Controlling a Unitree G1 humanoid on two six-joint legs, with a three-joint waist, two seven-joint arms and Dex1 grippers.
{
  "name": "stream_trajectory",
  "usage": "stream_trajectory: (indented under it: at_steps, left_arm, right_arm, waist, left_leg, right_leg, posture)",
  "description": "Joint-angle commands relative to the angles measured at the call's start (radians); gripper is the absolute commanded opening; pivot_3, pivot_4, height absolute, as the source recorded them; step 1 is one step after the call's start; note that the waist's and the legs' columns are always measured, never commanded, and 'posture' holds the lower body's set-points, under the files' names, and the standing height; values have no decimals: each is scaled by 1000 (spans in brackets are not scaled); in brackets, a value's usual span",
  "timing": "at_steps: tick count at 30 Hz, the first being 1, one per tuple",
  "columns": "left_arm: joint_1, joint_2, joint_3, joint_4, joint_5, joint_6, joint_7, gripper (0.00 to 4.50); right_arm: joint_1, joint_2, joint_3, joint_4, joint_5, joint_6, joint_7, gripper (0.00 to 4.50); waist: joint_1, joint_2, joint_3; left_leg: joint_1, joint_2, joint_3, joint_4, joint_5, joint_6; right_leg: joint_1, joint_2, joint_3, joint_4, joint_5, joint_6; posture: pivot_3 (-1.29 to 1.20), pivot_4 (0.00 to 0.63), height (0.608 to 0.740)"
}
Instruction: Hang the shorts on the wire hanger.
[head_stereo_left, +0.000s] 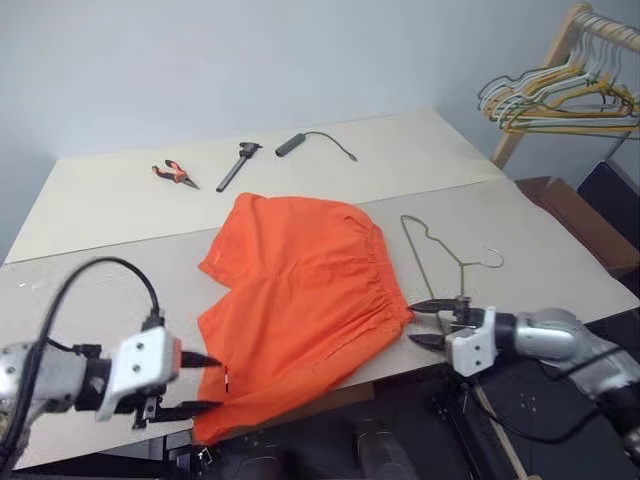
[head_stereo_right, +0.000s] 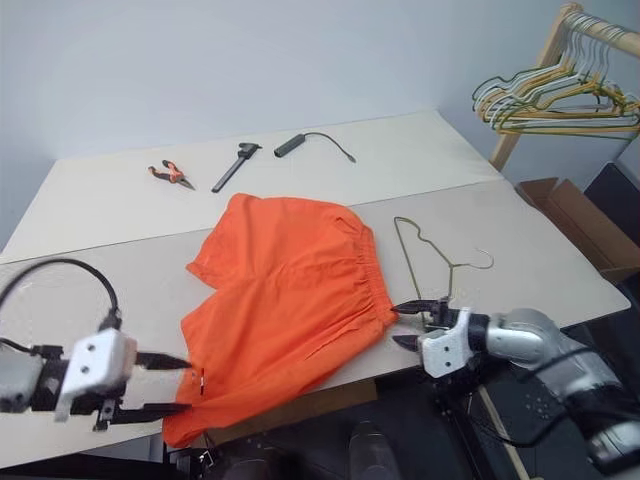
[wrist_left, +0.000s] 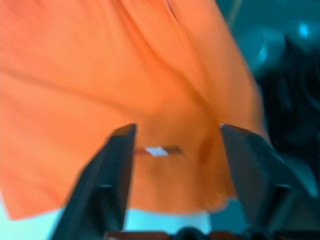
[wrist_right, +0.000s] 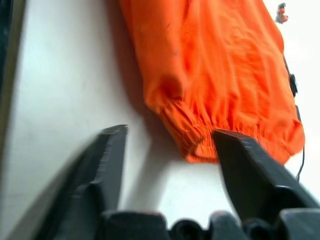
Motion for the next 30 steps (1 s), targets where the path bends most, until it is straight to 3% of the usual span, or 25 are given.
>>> stream_trajectory:
  at_steps: [1,2,6,11,14,18,21,30]
  left_arm:
    - [-152,-35,39,23,-185,80,79,4220]
    - [-214,-46,25,35,-232,117,122,4462]
    - [-443,-131,-90,71,-298,205,282,4462]
    - [-695,-305,-286,106,-291,278,431,4462]
    - [-770,-355,-344,169,-336,334,407,4462]
    - [-805,-363,-391,216,-286,326,364,4462]
    - [-807,-332,-405,237,-258,312,294,4500]
    - [-785,-323,-411,245,-204,275,208,4500]
  right_arm:
    - [95,-30,-160,-159,228,289,6,4500]
    - [124,-28,-206,-198,284,398,-6,4500]
    - [159,-16,-313,-308,351,874,-100,4500]
    - [39,20,-276,-360,369,1483,-191,4500]
    - [-52,66,-259,-330,397,1668,-167,4500]
    - [-144,122,-244,-267,409,1797,-144,4500]
    - [-176,138,-239,-256,389,1823,-142,3917]
    - [-176,148,-232,-268,389,1939,-140,796]
  waist:
    - [9,0,0]
    - [17,0,0]
    - [32,-1,-1]
    - [40,-4,-3]
    - [31,-4,-3]
    - [24,-4,-3]
    - [24,-4,-3]
    - [32,-5,-5]
  left_leg:
    - [0,0,0,0,0,0]
    - [0,0,0,0,0,0]
    - [-1,0,0,3,0,0]
    - [-4,-1,-1,6,0,0]
    - [-5,-2,0,6,0,0]
    - [-6,-2,0,6,0,0]
    - [-7,-1,0,6,0,0]
    - [-20,-2,0,12,-1,1]
  right_leg:
    - [0,0,0,0,0,0]
    - [0,0,0,0,0,1]
    - [1,0,0,0,2,2]
    - [1,0,0,-1,4,2]
    - [-1,0,1,-1,4,3]
    - [-2,1,1,-1,4,3]
    - [-4,2,1,-2,4,3]
    - [-14,1,1,-1,7,5]
  posture:
    - [-149,90,740]
    - [-156,86,740]
    - [-174,84,740]
    - [-177,80,740]
    - [-180,78,740]
    - [-178,74,740]
    - [-171,70,740]
    - [-164,66,740]
